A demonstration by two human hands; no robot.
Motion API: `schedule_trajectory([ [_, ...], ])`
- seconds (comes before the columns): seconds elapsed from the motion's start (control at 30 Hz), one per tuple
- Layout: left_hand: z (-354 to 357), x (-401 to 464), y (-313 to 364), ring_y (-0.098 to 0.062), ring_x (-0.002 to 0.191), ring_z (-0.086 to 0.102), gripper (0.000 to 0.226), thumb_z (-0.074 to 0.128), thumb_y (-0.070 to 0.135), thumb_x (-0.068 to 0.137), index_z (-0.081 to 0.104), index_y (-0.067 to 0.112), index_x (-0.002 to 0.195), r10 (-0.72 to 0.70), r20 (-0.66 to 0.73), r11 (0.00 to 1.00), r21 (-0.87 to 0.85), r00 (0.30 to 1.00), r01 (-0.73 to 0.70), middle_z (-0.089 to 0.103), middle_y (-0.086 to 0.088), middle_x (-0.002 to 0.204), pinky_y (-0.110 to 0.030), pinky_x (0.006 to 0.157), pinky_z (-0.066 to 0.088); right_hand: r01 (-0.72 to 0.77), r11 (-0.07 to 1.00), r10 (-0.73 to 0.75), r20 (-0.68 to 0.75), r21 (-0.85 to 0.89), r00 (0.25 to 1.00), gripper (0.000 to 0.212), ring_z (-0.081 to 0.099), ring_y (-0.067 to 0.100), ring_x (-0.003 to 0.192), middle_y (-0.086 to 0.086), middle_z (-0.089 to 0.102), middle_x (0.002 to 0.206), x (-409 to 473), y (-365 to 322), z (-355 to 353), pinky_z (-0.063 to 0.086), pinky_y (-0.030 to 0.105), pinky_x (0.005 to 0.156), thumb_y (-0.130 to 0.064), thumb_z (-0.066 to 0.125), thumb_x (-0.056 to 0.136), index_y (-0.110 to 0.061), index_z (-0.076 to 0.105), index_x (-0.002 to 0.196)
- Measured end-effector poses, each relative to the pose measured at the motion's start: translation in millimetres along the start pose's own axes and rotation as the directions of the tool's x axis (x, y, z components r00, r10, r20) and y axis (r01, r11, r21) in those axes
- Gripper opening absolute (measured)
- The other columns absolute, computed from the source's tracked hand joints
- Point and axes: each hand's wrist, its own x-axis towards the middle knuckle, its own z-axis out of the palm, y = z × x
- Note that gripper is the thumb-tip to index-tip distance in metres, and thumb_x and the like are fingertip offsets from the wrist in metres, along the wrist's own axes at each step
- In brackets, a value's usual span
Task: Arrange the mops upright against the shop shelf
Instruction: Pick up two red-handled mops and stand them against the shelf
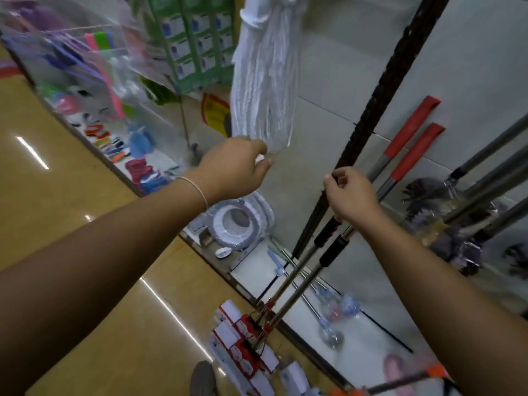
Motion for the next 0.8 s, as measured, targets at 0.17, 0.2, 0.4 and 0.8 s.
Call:
schedule_trajectory([
  [0.17, 50.3, 37.6, -9.1, -0.037, 0.106, 0.057, 0.039, 0.047, 0.038, 0.097, 0.058, 0.01, 0.121, 0.099, 0.106, 0.988, -0.13, 0.989, -0.085, 0.063, -0.018, 0.115, -0.039, 0.083, 0.046, -0.21, 0.978, 0.209, -0.086, -0.003, 0.974, 0.049, 0.059, 0.031, 0.109, 0.011, 0.062, 0.121, 13.1, 37.1, 8.7, 0.05, 0.043, 0.094, -0.045, 0.051, 0.097, -0.009, 0.055, 0.13],
  [0.2, 61.3, 41.1, -7.1, -0.038, 0.106, 0.058, 0.039, 0.046, 0.038, 0.097, 0.058, 0.01, 0.121, 0.121, 0.131, 0.984, -0.143, 0.984, -0.102, 0.063, -0.018, 0.115, -0.04, 0.083, 0.046, -0.241, 0.971, 0.24, -0.094, -0.005, 0.966, 0.048, 0.059, 0.031, 0.11, 0.011, 0.062, 0.121, 14.9, 44.5, 11.5, 0.05, 0.044, 0.095, -0.045, 0.051, 0.097, -0.008, 0.056, 0.129],
  [0.4, 120.1, 51.7, 9.7, -0.038, 0.101, 0.06, 0.035, 0.045, 0.035, 0.098, 0.059, 0.008, 0.116, 0.21, 0.226, 0.961, -0.228, 0.951, -0.158, 0.064, -0.019, 0.11, -0.041, 0.083, 0.049, -0.413, 0.909, 0.416, -0.101, 0.053, 0.904, 0.04, 0.062, 0.032, 0.102, 0.015, 0.067, 0.108, 18.4, 92.2, 44.1, 0.051, 0.037, 0.086, -0.042, 0.053, 0.094, -0.006, 0.062, 0.108],
  [0.8, 206.7, 31.1, 55.6, -0.036, 0.097, 0.06, 0.032, 0.043, 0.028, 0.099, 0.06, 0.006, 0.115, 0.185, 0.356, 0.94, -0.335, 0.916, -0.06, 0.064, -0.018, 0.11, -0.036, 0.079, 0.049, -0.652, 0.756, 0.65, 0.041, 0.064, 0.758, 0.048, 0.053, 0.033, 0.12, 0.015, 0.056, 0.12, 20.8, 179.8, 83.1, 0.042, 0.031, 0.09, -0.034, 0.053, 0.098, 0.001, 0.049, 0.13],
])
